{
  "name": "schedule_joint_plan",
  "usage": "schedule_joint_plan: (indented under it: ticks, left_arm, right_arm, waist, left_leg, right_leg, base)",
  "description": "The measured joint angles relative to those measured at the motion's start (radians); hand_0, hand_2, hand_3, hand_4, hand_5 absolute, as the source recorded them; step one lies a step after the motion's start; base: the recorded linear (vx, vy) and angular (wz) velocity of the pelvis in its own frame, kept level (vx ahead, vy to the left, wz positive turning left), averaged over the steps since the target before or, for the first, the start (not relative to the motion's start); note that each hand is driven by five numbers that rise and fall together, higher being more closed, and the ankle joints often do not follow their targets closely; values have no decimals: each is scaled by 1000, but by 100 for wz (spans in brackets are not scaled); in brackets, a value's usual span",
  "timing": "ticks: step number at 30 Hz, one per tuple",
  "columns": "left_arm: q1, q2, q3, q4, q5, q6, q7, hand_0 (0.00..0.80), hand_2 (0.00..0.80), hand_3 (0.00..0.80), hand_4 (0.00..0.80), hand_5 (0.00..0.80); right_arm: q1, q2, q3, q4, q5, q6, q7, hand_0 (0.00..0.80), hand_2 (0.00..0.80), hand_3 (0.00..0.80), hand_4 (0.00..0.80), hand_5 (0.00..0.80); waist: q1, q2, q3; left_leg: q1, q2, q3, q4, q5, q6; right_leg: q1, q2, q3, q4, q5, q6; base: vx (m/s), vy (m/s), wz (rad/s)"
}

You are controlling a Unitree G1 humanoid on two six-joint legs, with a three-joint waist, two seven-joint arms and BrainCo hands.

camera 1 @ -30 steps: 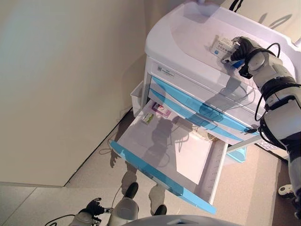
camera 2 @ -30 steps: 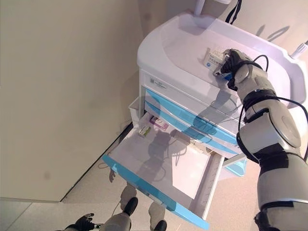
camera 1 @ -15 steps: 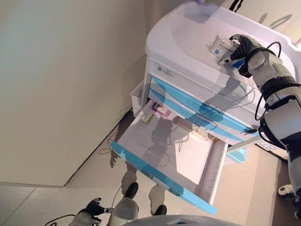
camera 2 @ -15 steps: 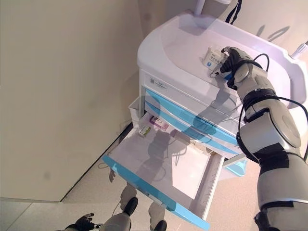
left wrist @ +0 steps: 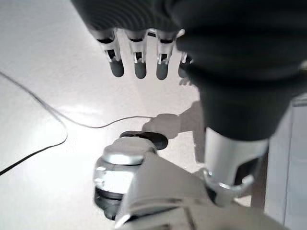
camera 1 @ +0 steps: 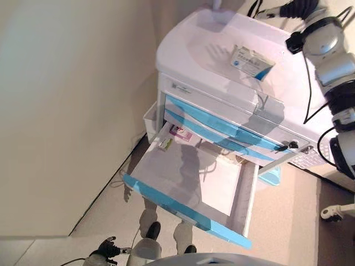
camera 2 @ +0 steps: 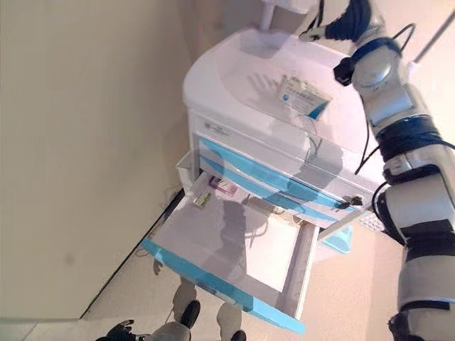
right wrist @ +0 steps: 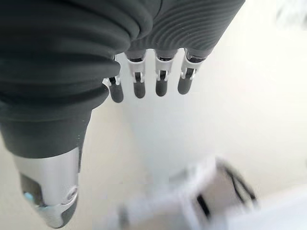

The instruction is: Open the drawer and pick up the medicine

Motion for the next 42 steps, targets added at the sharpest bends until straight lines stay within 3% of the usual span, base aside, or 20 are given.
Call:
schedule_joint_plan:
  ticks: [9,10,13,17,21,27,32,42]
  left_arm:
    - [45,-39,39,-7,2,-2,5,0,0,0,0,0]
    - [55,-41,40,-8,2,-1,10,0,0,0,0,0]
    - [75,-55,40,-6,8,1,13,0,0,0,0,0]
    - [80,-62,54,-13,41,2,21,0,0,0,0,0]
    - [98,-82,86,-28,44,0,19,0,0,0,0,0]
    - [106,-94,118,-30,111,-6,19,0,0,0,0,0]
    - [103,-96,120,-26,119,-7,11,0,0,0,0,0]
    - [103,-96,116,-24,119,-8,11,0,0,0,0,0]
  right_arm:
    - [284,-17,-272,-105,165,-60,-109,0,0,0,0,0]
    - [389,43,-401,-177,208,-87,-134,0,0,0,0,0]
    - [513,102,-429,-220,259,-105,-156,0,0,0,0,0]
    - [804,253,-567,-324,294,-145,-171,0,0,0,0,0]
    - [1038,332,-578,-379,281,-135,-164,0,0,0,0,0]
    - [1264,394,-606,-342,200,-108,-122,0,0,0,0,0]
    - [1303,425,-604,-194,155,-91,-87,0,0,0,0,0]
    - [1331,485,-433,292,74,-37,10,0,0,0,0,0]
  waist:
    - [-85,71,-24]
    - [-89,75,-30]
    - [-113,96,-37]
    - [-132,110,-42]
    - [-152,139,-31]
    - [-166,158,-31]
    - [-184,165,-28]
    - [-185,172,-26]
  left_leg:
    - [51,13,123,-1,-15,24]
    - [61,19,143,-1,-20,27]
    - [72,27,164,-1,-27,26]
    - [89,37,214,-2,-35,21]
    - [93,46,260,-2,-42,21]
    - [108,53,284,-7,-55,21]
    - [116,53,290,-7,-59,20]
    - [118,54,289,-6,-63,20]
  right_leg:
    - [3,-1,112,-1,25,3]
    - [8,6,131,0,29,1]
    - [6,12,154,-1,31,-1]
    - [-1,22,198,0,32,-1]
    - [-15,26,242,-1,44,-5]
    - [-11,27,247,-2,46,-4]
    - [-9,27,253,-2,46,-4]
    - [-7,25,252,-2,45,-6]
  base:
    - [-3,36,-38]
    - [-8,16,-33]
    - [-20,20,-38]
    - [-19,34,-24]
    - [-9,14,-39]
    - [5,-1,-18]
    - [7,-4,-4]
    - [0,0,0]
